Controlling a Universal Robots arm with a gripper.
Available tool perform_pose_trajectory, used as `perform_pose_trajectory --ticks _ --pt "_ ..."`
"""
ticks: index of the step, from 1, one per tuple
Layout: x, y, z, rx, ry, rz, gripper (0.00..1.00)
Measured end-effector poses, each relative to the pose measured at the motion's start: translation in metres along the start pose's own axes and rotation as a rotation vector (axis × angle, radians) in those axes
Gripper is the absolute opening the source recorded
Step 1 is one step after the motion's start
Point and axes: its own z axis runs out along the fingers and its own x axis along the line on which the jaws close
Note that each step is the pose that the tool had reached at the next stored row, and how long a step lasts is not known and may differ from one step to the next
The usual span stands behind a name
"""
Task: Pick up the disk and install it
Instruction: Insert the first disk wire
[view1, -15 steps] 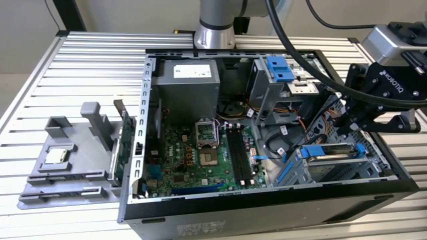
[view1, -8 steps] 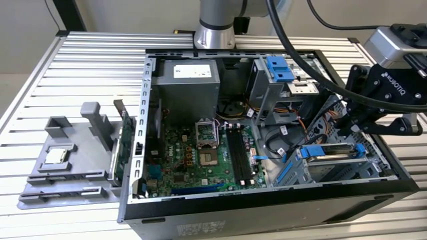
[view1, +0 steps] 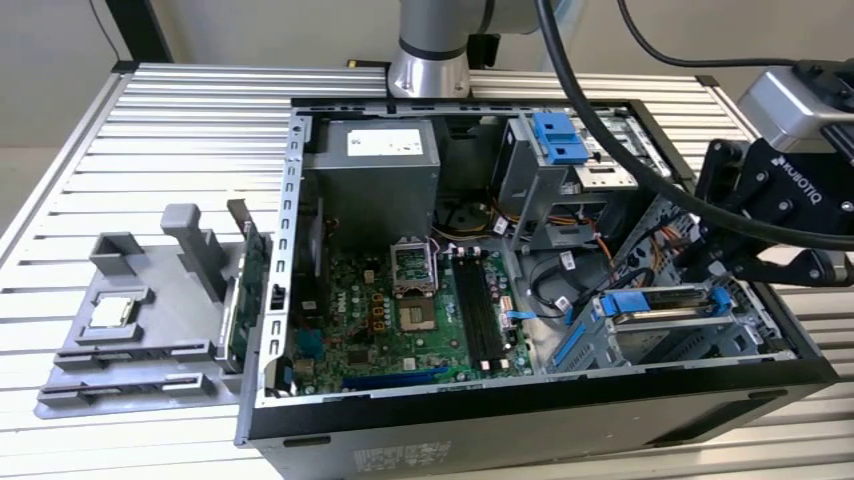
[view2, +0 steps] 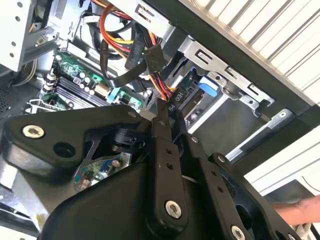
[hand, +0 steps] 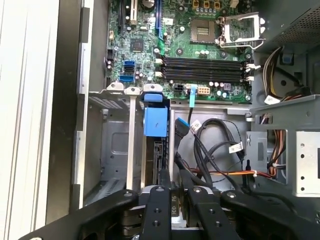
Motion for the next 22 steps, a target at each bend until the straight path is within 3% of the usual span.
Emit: perform_pose_trajectory --ticks 5,11,13,15,20,22 --pt "0.0037 0.0010 0.0007 0.0112 -0.0011 0.000 0.00" --pt "0.0061 0.0068 0.0021 0.0127 -0.0018 0.005 0.00" --pt "0.0063 0.0087 0.0029 0.0164 -0.0020 0.006 0.00" --pt "0.0063 0.0105 0.0034 0.0226 -0.0031 0.007 0.00" --pt "0.0067 0.0141 0.0041 0.0507 -0.0111 0.004 0.00" --pt "0.0073 0.0144 0.0040 0.0507 -0.0110 0.004 0.00"
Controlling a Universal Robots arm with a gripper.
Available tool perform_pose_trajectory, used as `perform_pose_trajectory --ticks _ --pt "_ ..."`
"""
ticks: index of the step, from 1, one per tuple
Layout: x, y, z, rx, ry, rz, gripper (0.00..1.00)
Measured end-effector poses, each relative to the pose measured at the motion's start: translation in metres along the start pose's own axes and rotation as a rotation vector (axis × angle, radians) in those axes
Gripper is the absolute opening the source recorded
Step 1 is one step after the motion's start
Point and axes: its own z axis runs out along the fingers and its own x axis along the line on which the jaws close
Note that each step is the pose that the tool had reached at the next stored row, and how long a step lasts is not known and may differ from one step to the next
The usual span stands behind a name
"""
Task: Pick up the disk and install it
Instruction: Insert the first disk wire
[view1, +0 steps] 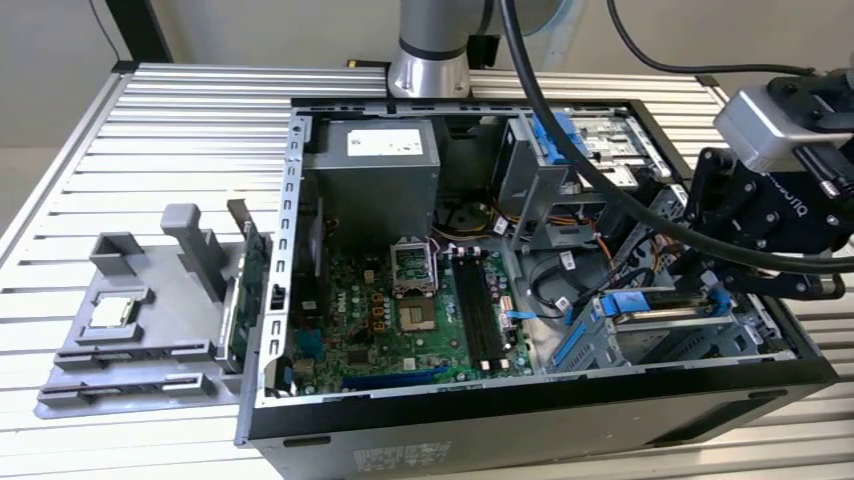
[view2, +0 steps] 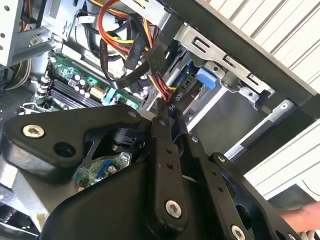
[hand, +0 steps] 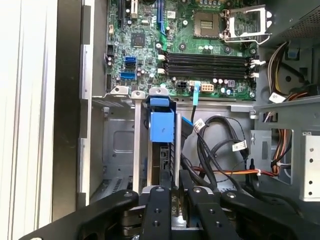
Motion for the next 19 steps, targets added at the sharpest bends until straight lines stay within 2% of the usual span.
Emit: perform_pose_trajectory --ticks 4,6,7,8,10,11,19 --pt "0.0045 0.0013 -0.0001 0.0002 -0.0001 0.000 0.00" --pt "0.0059 0.0026 0.0001 0.0031 -0.0002 0.000 0.00" --pt "0.0059 0.0036 0.0004 0.0094 0.0003 0.000 0.00" --pt "0.0059 0.0047 0.0007 0.0189 0.0008 -0.001 0.00" --pt "0.0059 0.0066 0.0012 0.0427 0.0020 -0.002 0.00" --pt "0.0059 0.0077 0.0014 0.0492 0.0022 -0.003 0.00" --pt "0.0058 0.0094 0.0030 0.0498 0.0024 -0.003 0.00"
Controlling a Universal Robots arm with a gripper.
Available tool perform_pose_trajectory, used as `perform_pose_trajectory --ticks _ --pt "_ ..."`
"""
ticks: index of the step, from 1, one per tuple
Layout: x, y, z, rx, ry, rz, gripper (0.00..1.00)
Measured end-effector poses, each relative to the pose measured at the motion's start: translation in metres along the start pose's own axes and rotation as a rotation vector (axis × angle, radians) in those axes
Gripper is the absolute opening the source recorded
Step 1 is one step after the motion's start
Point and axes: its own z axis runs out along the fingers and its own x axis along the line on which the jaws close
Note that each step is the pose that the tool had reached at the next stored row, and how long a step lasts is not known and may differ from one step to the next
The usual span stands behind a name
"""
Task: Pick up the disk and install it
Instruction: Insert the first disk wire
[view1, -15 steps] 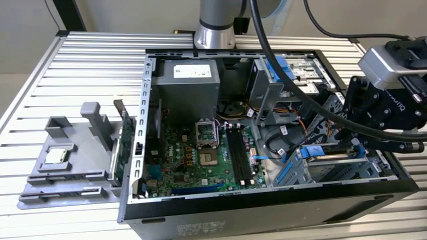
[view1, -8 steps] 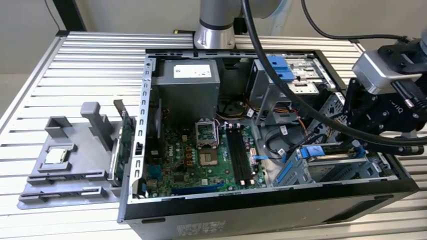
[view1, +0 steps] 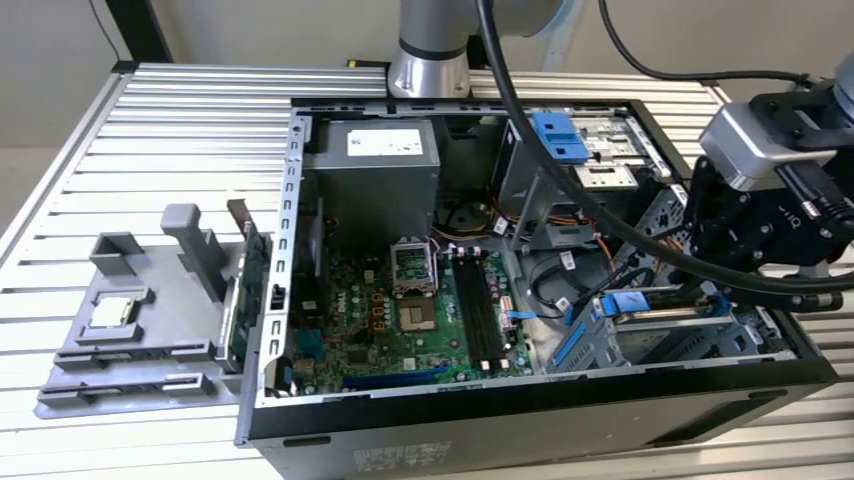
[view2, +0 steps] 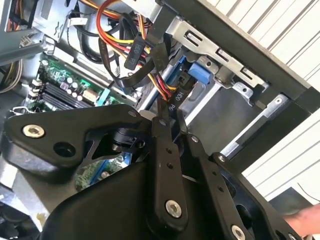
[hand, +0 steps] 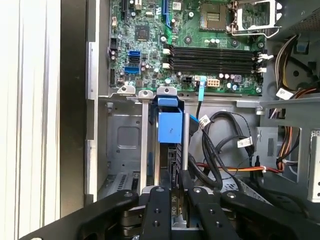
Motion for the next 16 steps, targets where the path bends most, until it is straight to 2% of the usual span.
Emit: perform_pose_trajectory --ticks 3,8,16 --pt "0.0001 0.0004 0.0007 0.0013 -0.0001 0.000 0.00" --pt "0.0002 0.0006 0.0029 0.0080 0.0004 0.000 0.00" --pt "0.0001 0.0028 0.0042 0.0087 0.0005 -0.001 0.00"
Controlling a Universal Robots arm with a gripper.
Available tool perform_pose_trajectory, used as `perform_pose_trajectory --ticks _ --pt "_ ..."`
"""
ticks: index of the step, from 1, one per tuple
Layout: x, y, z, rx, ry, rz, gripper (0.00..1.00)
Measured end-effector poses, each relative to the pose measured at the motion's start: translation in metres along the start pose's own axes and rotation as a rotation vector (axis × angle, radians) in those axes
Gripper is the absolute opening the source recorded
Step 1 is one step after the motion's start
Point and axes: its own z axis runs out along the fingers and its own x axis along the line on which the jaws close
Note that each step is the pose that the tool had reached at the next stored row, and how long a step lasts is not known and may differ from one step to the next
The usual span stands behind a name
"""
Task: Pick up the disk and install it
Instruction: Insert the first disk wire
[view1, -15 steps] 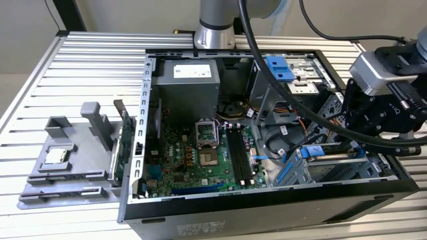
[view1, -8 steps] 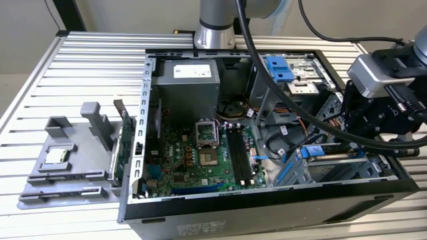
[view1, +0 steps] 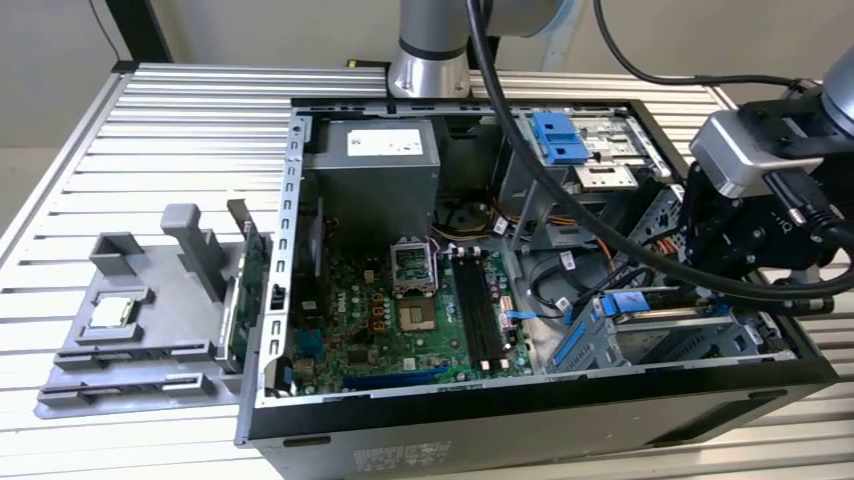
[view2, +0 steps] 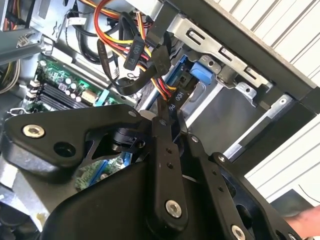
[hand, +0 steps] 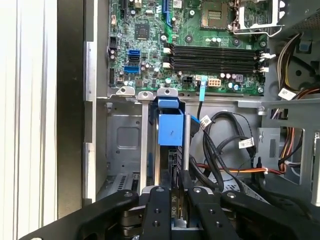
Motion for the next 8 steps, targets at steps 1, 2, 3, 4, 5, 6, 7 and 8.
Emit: perform_pose_trajectory --ticks 1,2,3,4,5,6,7,8 --pt "0.0000 0.0000 0.0003 0.0000 0.0000 0.000 0.00" --pt "0.0000 0.0001 0.0006 0.0000 0.0000 0.000 0.00" --pt "0.0001 0.0001 0.0010 0.0000 0.0000 0.000 0.00" --pt "0.0001 0.0001 0.0013 0.0001 0.0001 0.000 0.00" --pt "0.0001 0.0001 0.0015 0.0003 0.0001 0.000 0.00" --pt "0.0001 0.0000 0.0018 0.0006 0.0001 0.000 0.00" --pt "0.0001 0.0000 0.0020 0.0008 0.0002 0.000 0.00" --pt "0.0001 0.0001 0.0022 0.0011 0.0001 0.000 0.00"
